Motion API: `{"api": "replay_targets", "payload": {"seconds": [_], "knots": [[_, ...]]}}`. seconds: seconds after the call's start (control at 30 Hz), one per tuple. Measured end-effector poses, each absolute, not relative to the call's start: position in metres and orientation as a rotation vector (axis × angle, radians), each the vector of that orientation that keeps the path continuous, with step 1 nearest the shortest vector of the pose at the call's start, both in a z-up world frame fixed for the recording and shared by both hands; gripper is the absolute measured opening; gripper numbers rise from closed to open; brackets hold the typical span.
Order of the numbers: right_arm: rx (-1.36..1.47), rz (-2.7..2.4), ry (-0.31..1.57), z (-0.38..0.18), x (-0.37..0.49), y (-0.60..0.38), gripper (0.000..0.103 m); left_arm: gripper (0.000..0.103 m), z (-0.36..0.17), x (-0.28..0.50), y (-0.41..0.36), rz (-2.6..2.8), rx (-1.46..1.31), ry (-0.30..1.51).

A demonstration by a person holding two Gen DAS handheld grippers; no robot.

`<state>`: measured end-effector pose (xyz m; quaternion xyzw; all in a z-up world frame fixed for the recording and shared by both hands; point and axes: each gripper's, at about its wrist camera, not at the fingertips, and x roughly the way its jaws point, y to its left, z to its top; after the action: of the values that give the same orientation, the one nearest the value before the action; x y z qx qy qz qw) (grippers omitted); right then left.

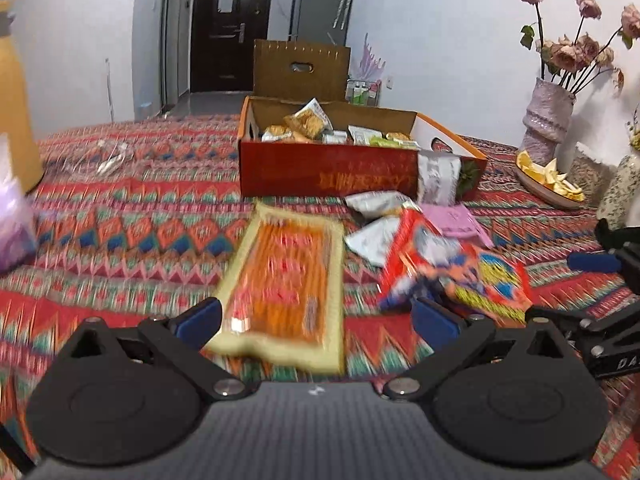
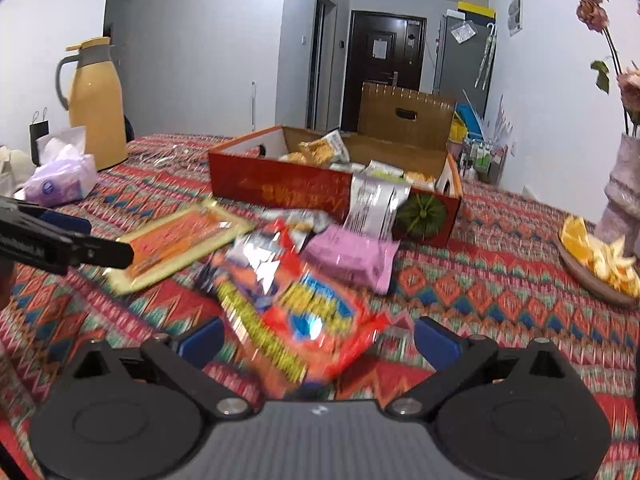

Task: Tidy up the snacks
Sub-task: 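Grasp the orange stick-snack pack with the left gripper while the right grasps a white packet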

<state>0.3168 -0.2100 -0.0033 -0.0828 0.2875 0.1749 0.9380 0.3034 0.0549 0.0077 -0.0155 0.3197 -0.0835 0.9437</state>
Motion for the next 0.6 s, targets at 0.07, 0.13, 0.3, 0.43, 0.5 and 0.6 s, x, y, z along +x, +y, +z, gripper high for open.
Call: {"api": "replay_targets", "payload": {"seconds": [0.07, 0.13, 0.3, 0.43, 0.5, 0.6], "knots": [[-0.172, 0.358, 0.567, 0.000, 0.333, -0.208, 0.101, 0.103, 0.008, 0.319, 0.052, -0.173, -0.005, 0.645], [-0.150, 0.354, 0.549, 0.003, 0.353, -0.209, 0.100, 0.103, 0.008, 0.332, 0.050, -0.178, 0.020, 0.640], [-0.009, 0.293, 0.592, -0.004, 0.419, -0.219, 0.085, 0.103, -0.010, 0.370, 0.049, -0.162, 0.054, 0.664], [0.036, 0.247, 0.604, -0.016, 0.461, -0.215, 0.081, 0.103, -0.032, 0.395, 0.053, -0.137, 0.031, 0.739], [0.030, 0.242, 0.614, -0.022, 0.477, -0.211, 0.078, 0.103, -0.036, 0.396, 0.049, -0.139, 0.060, 0.715], [0.025, 0.218, 0.620, -0.026, 0.494, -0.204, 0.068, 0.103, -0.038, 0.397, 0.047, -0.162, 0.075, 0.701]]}}
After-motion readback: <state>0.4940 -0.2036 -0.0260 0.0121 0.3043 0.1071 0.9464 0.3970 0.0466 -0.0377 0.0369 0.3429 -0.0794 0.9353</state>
